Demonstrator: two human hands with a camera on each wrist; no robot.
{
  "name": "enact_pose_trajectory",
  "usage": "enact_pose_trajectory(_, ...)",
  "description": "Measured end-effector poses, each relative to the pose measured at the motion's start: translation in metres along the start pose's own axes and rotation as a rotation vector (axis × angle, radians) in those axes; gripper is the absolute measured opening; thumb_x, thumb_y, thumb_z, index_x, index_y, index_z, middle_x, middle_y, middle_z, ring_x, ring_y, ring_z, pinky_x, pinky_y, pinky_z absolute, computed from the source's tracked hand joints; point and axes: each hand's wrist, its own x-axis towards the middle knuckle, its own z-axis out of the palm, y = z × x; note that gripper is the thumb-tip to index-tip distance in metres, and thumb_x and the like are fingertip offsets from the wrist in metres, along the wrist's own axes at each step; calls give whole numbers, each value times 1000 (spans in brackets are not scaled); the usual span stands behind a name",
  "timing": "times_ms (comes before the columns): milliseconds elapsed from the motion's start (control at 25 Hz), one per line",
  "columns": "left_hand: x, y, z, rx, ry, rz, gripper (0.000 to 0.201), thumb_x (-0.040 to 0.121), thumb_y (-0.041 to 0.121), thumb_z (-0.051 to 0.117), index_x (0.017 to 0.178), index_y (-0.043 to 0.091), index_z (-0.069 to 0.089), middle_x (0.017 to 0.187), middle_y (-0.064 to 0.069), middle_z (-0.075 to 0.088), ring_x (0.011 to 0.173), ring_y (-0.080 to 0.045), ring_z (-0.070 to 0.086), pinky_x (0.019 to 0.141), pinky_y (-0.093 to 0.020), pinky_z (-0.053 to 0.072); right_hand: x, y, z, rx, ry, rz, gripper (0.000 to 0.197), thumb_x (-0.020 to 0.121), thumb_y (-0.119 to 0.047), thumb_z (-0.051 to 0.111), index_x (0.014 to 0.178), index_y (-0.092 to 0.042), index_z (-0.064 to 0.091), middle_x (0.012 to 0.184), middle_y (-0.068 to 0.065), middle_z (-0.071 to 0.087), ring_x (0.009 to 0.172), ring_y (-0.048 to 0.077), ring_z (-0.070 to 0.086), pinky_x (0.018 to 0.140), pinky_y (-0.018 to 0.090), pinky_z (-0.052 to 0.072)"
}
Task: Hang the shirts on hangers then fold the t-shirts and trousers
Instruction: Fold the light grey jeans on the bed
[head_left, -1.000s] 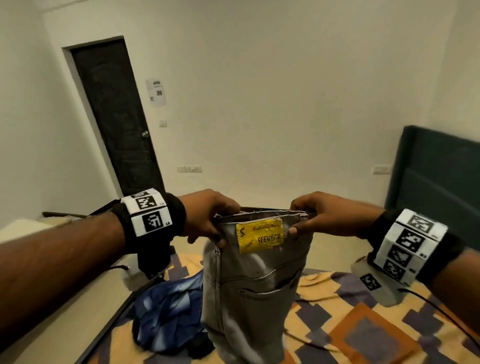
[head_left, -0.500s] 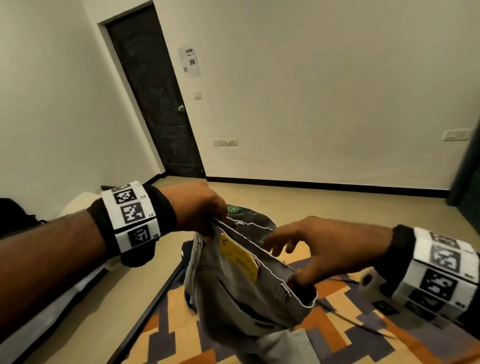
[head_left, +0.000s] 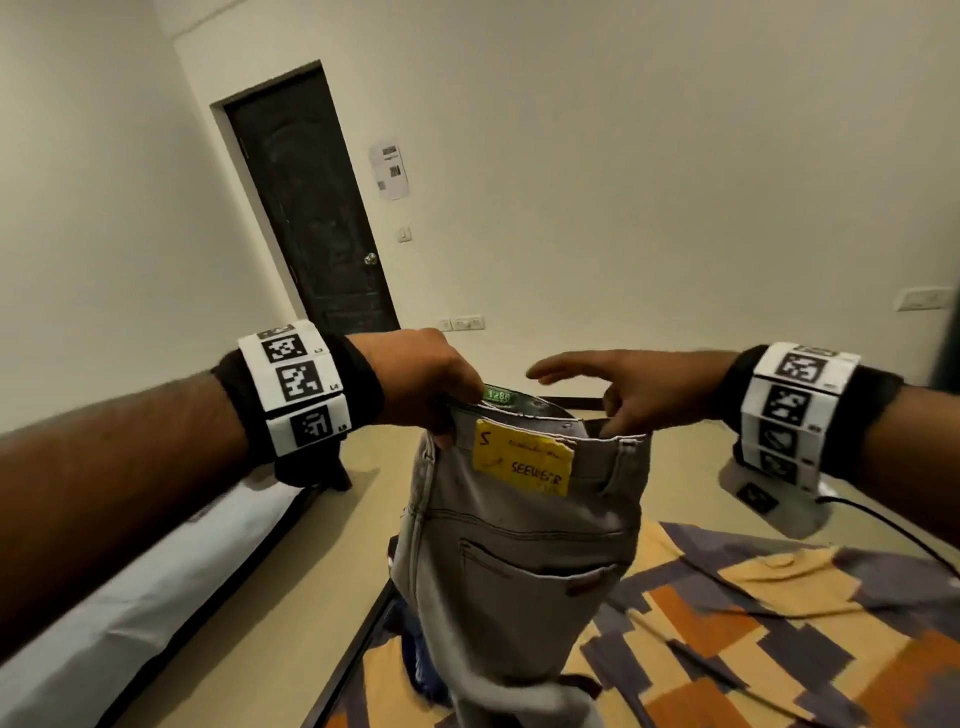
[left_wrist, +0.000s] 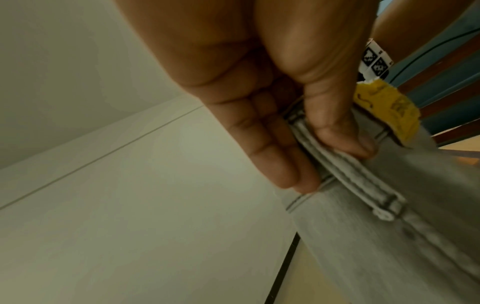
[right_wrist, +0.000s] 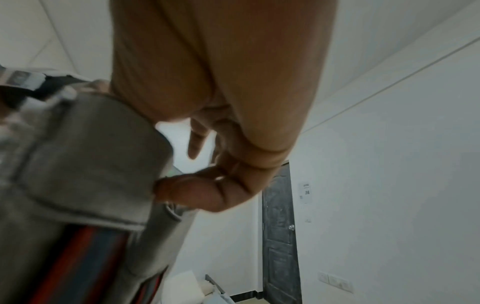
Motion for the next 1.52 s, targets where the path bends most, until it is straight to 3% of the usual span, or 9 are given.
enact_pose_trajectory(160,-11,-40,-18,-61,145,-13,31,76,20,79,105,17,69,88,4,69,73,0,61,76,-30,54,31,-12,-13,17,-165,140,69,83,0,70,131,-41,41,125,-1,57,95,29,64,70,43,58)
enact_pose_trajectory(520,-22,-85,-57,-161,373,18,36,73,20,81,107,20,72,93,4,61,100,-20,59,82,-20,41,-3,-91,-73,-421,151,209,16,90,-13,60,95,-23,70,76,-6,70,63,13,65,53,24,51)
enact_pose_trajectory(680,-24,-94,-87,-160,641,162,22,66,45,76,77,35,60,152,-7,30,142,-24,25,111,-26,23,-56,-144,-119,-747,486,199,31,87,-4,49,85,-30,65,61,-6,63,51,12,59,57,28,52)
enact_pose_trajectory(800,-17,-75,-98,-259,487,72,26,63,42,77,71,35,53,98,14,65,100,-10,60,91,-40,49,-87,-159,-122,-934,491,246,25,85,-12,50,94,-25,69,77,-4,67,64,16,62,70,36,55)
enact_pose_trajectory(880,-14,-59,-111,-356,542,80,32,53,50,69,67,26,53,66,9,57,68,-5,54,74,-40,52,-107,-163,-126,-940,528,286,23,85,-15,51,94,-25,70,82,3,69,66,16,61,72,36,54)
enact_pose_trajectory(1120,-16,4,-138,-514,607,101,44,58,44,74,58,9,48,57,-5,46,54,-13,44,56,-29,39,-173,-165,-136,-651,578,351,25,88,-11,53,83,-28,70,46,-2,61,38,9,52,50,22,47)
enact_pose_trajectory(1320,-6,40,-146,-686,909,94,43,44,53,57,53,12,47,56,-2,43,54,-12,43,53,-26,45,-214,-148,-128,38,541,175,40,84,-46,65,97,-9,70,85,11,72,67,24,66,62,33,56)
enact_pose_trajectory(1440,-8,59,-144,-683,1053,60,44,46,53,56,57,10,53,58,-4,51,60,-16,49,62,-31,48,-235,-139,-126,-149,492,118,40,74,-30,81,101,-7,64,94,14,69,77,22,66,68,32,58)
enact_pose_trajectory(1520,-12,67,-145,-836,1149,116,38,52,47,62,65,12,61,67,-6,61,63,-18,58,67,-36,53,-241,-127,-123,-286,746,33,20,73,-13,80,86,-8,65,77,11,67,63,12,63,57,23,54)
